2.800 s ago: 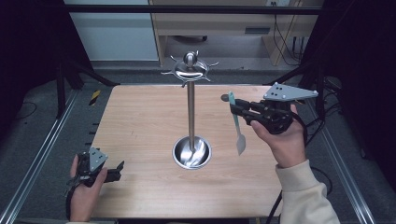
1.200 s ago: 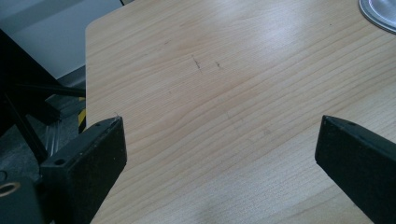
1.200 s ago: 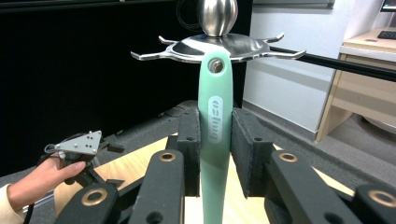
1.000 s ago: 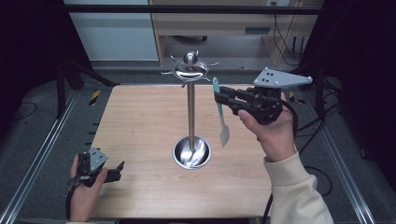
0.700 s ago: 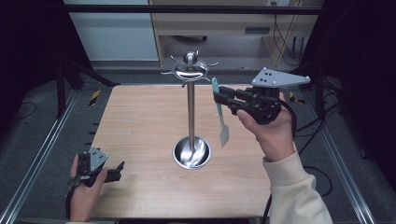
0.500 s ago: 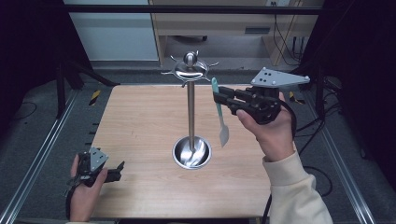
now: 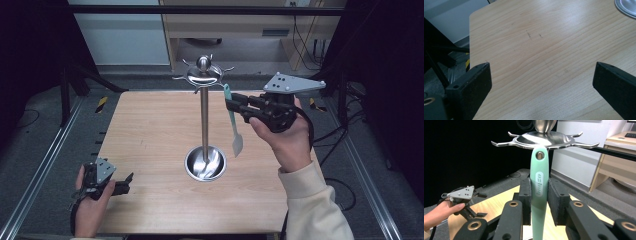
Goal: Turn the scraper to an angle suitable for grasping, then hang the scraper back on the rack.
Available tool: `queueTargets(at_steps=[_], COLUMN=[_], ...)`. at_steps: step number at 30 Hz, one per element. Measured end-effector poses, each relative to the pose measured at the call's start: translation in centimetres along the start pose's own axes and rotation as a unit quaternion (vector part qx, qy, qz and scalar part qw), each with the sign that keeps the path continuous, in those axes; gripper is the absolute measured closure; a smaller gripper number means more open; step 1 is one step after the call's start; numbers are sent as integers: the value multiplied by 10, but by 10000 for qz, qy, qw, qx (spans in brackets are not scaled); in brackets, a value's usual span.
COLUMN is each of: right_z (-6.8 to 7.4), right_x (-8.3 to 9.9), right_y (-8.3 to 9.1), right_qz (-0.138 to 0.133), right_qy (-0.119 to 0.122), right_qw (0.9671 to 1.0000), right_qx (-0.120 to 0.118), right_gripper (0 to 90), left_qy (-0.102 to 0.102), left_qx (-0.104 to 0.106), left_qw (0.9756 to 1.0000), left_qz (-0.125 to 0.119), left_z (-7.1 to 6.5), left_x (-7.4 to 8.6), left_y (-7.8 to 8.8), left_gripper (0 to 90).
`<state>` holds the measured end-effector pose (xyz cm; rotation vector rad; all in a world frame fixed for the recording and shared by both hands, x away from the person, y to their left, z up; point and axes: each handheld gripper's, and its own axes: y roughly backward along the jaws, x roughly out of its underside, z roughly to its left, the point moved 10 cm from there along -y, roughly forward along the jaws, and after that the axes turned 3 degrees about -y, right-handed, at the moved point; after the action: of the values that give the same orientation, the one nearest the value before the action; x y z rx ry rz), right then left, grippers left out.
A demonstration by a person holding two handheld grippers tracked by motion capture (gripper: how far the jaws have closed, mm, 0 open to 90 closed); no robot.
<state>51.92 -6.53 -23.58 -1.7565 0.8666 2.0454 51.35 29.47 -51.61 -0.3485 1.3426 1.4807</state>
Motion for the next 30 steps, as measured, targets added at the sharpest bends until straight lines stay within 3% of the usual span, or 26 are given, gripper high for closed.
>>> queueTargets(at_steps=[30], right_z=[-1], right_x=[1], right_y=[-15], right_qz=[4], right_qy=[-54], right_qw=[10000], right_qx=[73], right_gripper=[740], left_qy=[-48], left_qx=[22], left_qw=[10000], left_qz=[36], left_z=[-2], left_x=[1], left_y=[0], left_gripper=[19])
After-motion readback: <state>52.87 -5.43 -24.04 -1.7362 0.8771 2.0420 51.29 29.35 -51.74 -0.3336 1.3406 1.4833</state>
